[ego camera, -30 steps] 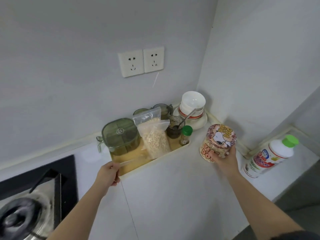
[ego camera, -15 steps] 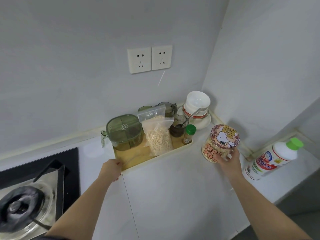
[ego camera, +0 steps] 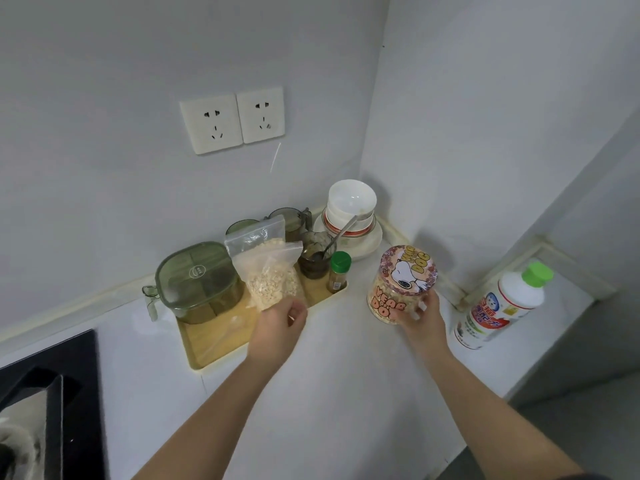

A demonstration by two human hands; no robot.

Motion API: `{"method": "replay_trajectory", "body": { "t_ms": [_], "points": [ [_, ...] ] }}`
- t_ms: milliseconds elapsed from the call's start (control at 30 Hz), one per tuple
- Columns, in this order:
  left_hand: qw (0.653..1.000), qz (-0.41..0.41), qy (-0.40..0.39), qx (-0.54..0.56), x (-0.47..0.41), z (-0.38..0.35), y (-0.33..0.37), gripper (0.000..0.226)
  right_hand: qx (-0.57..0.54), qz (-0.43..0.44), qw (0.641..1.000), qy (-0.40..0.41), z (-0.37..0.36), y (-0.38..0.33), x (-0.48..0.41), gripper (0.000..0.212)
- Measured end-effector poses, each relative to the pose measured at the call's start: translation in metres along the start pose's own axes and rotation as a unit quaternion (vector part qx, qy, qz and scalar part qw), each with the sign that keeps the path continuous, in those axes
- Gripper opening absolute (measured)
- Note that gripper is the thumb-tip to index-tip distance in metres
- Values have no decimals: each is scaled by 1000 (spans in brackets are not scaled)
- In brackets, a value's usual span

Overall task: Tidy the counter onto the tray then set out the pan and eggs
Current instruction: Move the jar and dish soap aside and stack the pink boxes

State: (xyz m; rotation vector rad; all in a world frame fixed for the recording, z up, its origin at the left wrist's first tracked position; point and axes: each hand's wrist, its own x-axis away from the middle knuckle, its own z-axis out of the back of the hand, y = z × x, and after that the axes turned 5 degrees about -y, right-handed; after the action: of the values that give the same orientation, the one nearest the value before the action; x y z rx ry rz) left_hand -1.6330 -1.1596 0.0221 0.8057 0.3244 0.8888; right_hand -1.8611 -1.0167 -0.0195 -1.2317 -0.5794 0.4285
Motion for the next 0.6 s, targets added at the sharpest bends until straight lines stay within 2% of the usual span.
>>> {"method": "replay_trajectory", "body": {
  "t_ms": [100, 267, 433, 600],
  "points": [
    [997, -39, -54, 31, -27, -33, 29, 17, -1, 3, 1000, 1, -2, 2, -1, 81],
    [986, -53, -136, 80, -67, -87, 67, 41, 11, 18, 1000, 7, -2, 10, -11, 85],
    [983, -76, -111, 128, -94, -119, 69, 39, 1, 31, 999, 20, -2, 16, -30, 78],
    [977, -81, -67, 186, -117, -134, 74, 49, 4, 48, 999, 25, -4, 14, -57, 74]
  ]
}}
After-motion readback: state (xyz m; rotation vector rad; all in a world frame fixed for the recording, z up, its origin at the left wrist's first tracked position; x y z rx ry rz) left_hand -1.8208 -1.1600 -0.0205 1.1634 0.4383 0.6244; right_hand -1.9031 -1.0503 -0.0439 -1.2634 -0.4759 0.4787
